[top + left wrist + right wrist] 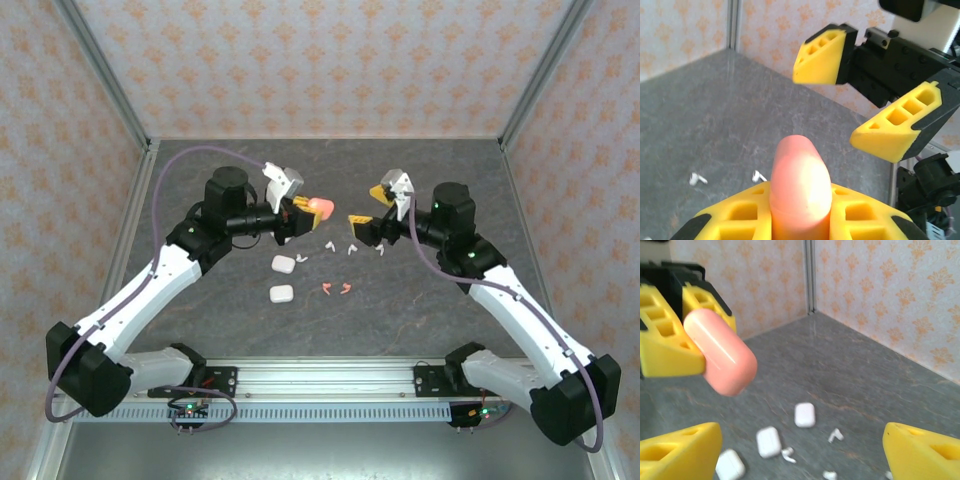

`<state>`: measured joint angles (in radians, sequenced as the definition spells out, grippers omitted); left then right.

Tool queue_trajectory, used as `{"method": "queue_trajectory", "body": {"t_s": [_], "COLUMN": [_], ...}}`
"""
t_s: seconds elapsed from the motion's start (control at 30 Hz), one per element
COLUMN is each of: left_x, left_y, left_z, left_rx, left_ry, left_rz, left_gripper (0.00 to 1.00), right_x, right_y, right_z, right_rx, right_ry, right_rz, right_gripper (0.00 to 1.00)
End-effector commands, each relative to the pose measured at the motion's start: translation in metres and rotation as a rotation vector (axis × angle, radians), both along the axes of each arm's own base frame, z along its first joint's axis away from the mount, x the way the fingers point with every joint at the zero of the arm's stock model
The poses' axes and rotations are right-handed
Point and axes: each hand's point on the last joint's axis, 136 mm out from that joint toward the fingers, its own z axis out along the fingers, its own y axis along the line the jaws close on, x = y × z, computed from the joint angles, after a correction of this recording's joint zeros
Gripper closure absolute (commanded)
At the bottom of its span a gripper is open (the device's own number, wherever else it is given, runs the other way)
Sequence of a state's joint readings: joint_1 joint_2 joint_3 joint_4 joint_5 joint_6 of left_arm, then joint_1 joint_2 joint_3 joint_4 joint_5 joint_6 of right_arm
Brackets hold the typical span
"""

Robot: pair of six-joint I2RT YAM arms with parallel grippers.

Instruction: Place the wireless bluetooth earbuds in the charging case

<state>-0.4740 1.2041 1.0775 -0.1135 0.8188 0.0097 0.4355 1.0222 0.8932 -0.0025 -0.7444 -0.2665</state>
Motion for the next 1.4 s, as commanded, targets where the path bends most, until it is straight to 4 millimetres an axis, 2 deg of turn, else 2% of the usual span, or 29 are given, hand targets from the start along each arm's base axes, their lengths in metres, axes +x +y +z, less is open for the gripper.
{"method": "queue_trajectory", "body": {"t_s": [0.0,0.13,0.27,0.47,0.6,1.03,1.37], "left_x": [0.005,0.006,0.003,-0.003,-0.004,-0.011,-0.01], "left_y": [0.0,-0.001,-0.003,-0.004,-0.006,-0.01,-0.013], "left_z": [0.026,0.034,0.042,0.049,0.046,0.051,0.044], "left_rx": [-0.008,-0.014,-0.029,-0.05,-0.053,-0.063,-0.053], "left_ry": [-0.207,-0.264,-0.304,-0.336,-0.337,-0.351,-0.334], "left_rz": [0.011,0.012,0.004,-0.005,-0.009,-0.026,-0.033], "left_gripper": [1.0,1.0,1.0,1.0,1.0,1.0,1.0], "right_x": [-0.009,-0.007,-0.008,-0.012,-0.016,-0.008,0.004], "right_y": [0.005,0.002,-0.002,-0.005,-0.001,0.013,0.022], "right_z": [0.046,0.056,0.051,0.042,0.045,0.05,0.052], "right_rx": [0.186,0.241,0.246,0.261,0.27,0.264,0.26], "right_ry": [-0.048,-0.044,-0.012,0.024,0.033,0.029,0.031], "right_rz": [0.044,0.022,-0.004,-0.015,0.011,0.035,0.026], "right_gripper": [0.16,0.16,0.16,0.06,0.0,0.01,0.01]}}
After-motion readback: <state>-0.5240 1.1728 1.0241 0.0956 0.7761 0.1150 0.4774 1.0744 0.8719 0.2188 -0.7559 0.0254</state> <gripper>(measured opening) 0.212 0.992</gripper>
